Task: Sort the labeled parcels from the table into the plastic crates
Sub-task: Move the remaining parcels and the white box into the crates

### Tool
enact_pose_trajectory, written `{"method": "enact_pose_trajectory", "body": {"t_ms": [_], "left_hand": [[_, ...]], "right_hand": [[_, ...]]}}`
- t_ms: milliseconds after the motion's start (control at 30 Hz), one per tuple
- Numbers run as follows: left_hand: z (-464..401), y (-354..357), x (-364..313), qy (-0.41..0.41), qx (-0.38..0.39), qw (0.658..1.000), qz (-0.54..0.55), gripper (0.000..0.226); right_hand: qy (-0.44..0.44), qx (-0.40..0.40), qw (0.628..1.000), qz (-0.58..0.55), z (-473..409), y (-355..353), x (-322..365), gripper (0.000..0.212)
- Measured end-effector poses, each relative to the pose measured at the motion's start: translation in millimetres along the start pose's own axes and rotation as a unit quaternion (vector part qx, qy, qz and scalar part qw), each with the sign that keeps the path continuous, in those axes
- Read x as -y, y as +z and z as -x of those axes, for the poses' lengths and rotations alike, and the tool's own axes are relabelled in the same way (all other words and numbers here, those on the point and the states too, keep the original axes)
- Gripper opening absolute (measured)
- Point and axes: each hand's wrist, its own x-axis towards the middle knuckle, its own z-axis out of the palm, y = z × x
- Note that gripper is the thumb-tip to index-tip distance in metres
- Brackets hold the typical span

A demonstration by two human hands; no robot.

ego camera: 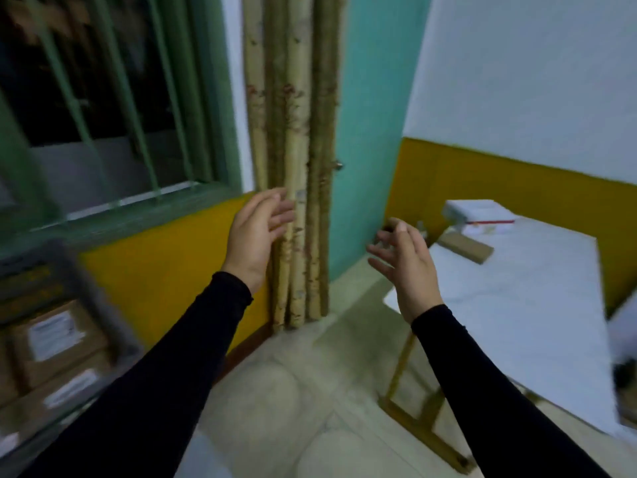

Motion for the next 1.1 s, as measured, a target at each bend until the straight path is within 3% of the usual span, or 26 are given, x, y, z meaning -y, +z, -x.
{"method": "enact_pose_trajectory", "body": {"t_ms": [167, 333, 833, 1100], "left_hand": [[21, 160, 37, -0.02, 0.084, 0.996, 0.02, 0.024], [29, 284, 63, -0.048, 0.163, 0.984, 0.045, 0.022], [-3, 593, 157, -0.085, 0.337, 0.93, 0.117, 0.026], [-8, 734, 206, -0.062, 0.344, 0.934, 0.072, 0.027]], "right_hand": [[-0.003, -0.088, 0.996, 0.02, -1, -160, 31, 0.03], [0.004, -0.161, 0.986, 0.039, -4, -274, 51, 0.029], [-0.009, -0.318, 0.942, 0.109, -75, -513, 91, 0.036], [0.0, -0.33, 0.939, 0.099, -142, -652, 99, 0.037]]}}
